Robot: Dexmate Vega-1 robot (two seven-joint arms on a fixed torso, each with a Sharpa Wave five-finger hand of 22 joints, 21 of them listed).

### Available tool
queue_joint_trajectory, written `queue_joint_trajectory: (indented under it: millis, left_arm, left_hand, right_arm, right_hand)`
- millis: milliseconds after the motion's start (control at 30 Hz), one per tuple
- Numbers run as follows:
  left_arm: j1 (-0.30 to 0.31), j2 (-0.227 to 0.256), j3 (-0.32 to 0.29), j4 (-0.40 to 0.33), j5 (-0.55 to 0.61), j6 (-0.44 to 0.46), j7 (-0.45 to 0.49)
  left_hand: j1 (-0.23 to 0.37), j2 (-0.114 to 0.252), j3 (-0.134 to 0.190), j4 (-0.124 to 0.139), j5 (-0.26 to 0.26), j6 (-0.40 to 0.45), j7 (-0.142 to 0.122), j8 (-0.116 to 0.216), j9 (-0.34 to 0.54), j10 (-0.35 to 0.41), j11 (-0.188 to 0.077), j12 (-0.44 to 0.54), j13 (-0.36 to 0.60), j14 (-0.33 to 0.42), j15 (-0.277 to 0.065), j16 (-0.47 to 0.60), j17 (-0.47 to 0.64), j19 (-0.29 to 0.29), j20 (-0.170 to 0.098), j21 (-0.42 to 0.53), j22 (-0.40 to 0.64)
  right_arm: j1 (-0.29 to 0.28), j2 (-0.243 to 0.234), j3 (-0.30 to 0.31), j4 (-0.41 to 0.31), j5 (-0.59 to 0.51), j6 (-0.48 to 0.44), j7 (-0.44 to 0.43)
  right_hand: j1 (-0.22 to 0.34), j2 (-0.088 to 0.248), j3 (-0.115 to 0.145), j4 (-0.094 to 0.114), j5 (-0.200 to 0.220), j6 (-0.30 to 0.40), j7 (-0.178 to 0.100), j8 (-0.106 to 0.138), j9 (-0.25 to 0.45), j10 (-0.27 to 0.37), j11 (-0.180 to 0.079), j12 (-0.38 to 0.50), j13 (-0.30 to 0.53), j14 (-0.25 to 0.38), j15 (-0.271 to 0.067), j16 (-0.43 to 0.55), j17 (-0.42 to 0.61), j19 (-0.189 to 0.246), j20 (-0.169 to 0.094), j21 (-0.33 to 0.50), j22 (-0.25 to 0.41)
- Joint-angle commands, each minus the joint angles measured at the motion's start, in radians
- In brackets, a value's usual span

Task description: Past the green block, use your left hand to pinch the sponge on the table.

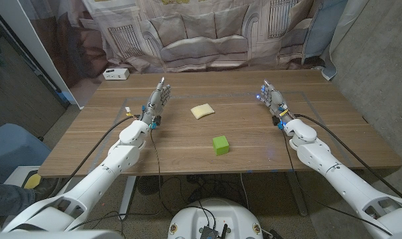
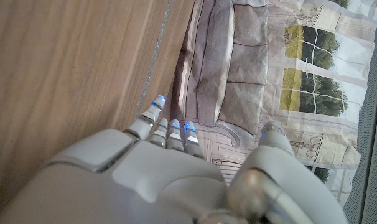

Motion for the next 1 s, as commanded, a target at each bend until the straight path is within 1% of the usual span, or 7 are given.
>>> queue_joint_trajectory:
  millis: [33, 100, 233, 333, 533, 767, 1000]
  left_arm:
    - [0.021, 0.048, 0.03, -0.097, 0.168, 0.0, 0.129]
    - [0.014, 0.047, 0.035, -0.089, 0.193, -0.031, 0.13]
    - [-0.01, 0.015, 0.038, -0.009, 0.203, -0.162, 0.088]
    - [-0.026, -0.007, 0.037, 0.047, 0.202, -0.251, 0.053]
    - [-0.049, 0.002, 0.04, 0.091, 0.204, -0.32, -0.012]
    - [-0.022, 0.057, 0.034, 0.001, 0.259, -0.259, 0.031]
    - [0.029, 0.077, 0.014, -0.088, 0.274, -0.247, 0.076]
  left_hand:
    - [0.033, 0.011, 0.016, -0.012, -0.003, 0.031, -0.005, 0.011, 0.003, 0.034, -0.005, 0.015, 0.005, 0.039, -0.004, 0.015, 0.003, 0.016, 0.016, 0.011, 0.002]
    - [0.039, 0.011, 0.017, -0.016, -0.005, 0.038, -0.006, 0.012, 0.003, 0.041, -0.006, 0.017, 0.005, 0.05, -0.006, 0.017, 0.003, 0.026, 0.013, 0.014, 0.002]
    - [0.058, 0.009, 0.022, -0.031, -0.011, 0.07, -0.009, 0.018, 0.004, 0.068, -0.014, 0.024, 0.006, 0.077, -0.011, 0.019, 0.003, 0.057, 0.009, 0.021, 0.001]
    - [0.083, 0.006, 0.027, -0.052, -0.017, 0.105, -0.015, 0.022, 0.005, 0.111, -0.021, 0.035, 0.007, 0.128, -0.018, 0.027, 0.003, 0.109, 0.01, 0.033, 0.002]
    - [0.115, 0.004, 0.036, -0.078, -0.023, 0.14, -0.022, 0.023, 0.006, 0.142, -0.024, 0.039, 0.008, 0.183, -0.026, 0.031, 0.003, 0.175, 0.009, 0.045, 0.002]
    - [0.129, 0.004, 0.041, -0.087, -0.024, 0.148, -0.019, 0.023, 0.006, 0.147, -0.021, 0.039, 0.008, 0.19, -0.028, 0.028, 0.003, 0.182, 0.012, 0.044, 0.003]
    - [0.145, 0.004, 0.046, -0.1, -0.027, 0.164, -0.019, 0.024, 0.007, 0.168, -0.025, 0.043, 0.009, 0.208, -0.033, 0.029, 0.003, 0.19, 0.016, 0.042, 0.003]
  right_arm:
    - [-0.012, -0.019, -0.019, -0.034, -0.007, -0.03, 0.018]
    - [-0.021, -0.02, -0.017, -0.044, -0.005, -0.029, 0.013]
    - [-0.044, -0.022, -0.01, -0.07, -0.001, -0.024, -0.004]
    - [-0.061, -0.032, -0.003, -0.099, -0.003, -0.025, -0.018]
    - [-0.077, -0.05, 0.007, -0.13, -0.002, -0.022, -0.024]
    - [-0.09, -0.082, 0.022, -0.164, 0.003, -0.046, -0.027]
    - [-0.087, -0.083, 0.035, -0.133, 0.041, -0.028, 0.028]
  right_hand:
    - [0.005, -0.001, 0.006, -0.001, 0.006, 0.0, 0.008, 0.005, 0.004, 0.001, 0.007, 0.006, 0.003, 0.004, 0.01, 0.007, 0.002, 0.008, 0.0, 0.003, 0.004]
    - [0.005, -0.002, 0.005, -0.001, 0.006, 0.001, 0.008, 0.005, 0.004, 0.003, 0.007, 0.006, 0.003, 0.005, 0.01, 0.006, 0.001, 0.008, -0.001, 0.002, 0.004]
    - [0.004, -0.002, 0.005, 0.0, 0.006, 0.003, 0.008, 0.005, 0.004, 0.006, 0.011, 0.006, 0.003, 0.006, 0.01, 0.006, 0.001, 0.009, 0.001, 0.001, 0.005]
    - [0.003, -0.002, 0.004, 0.0, 0.006, 0.004, 0.008, 0.004, 0.005, 0.006, 0.012, 0.005, 0.003, 0.007, 0.011, 0.007, 0.0, 0.009, 0.001, 0.0, 0.005]
    - [0.004, -0.001, 0.004, -0.001, 0.006, 0.01, 0.008, 0.005, 0.005, 0.012, 0.013, 0.006, 0.003, 0.011, 0.012, 0.007, -0.001, 0.012, 0.005, -0.001, 0.005]
    - [0.004, -0.001, 0.004, -0.001, 0.006, 0.012, 0.008, 0.004, 0.005, 0.014, 0.012, 0.005, 0.003, 0.012, 0.012, 0.006, -0.002, 0.013, 0.006, -0.003, 0.005]
    - [0.004, 0.0, 0.003, -0.001, 0.006, 0.014, 0.007, 0.003, 0.005, 0.017, 0.012, 0.005, 0.003, 0.015, 0.011, 0.007, -0.002, 0.014, 0.008, -0.005, 0.005]
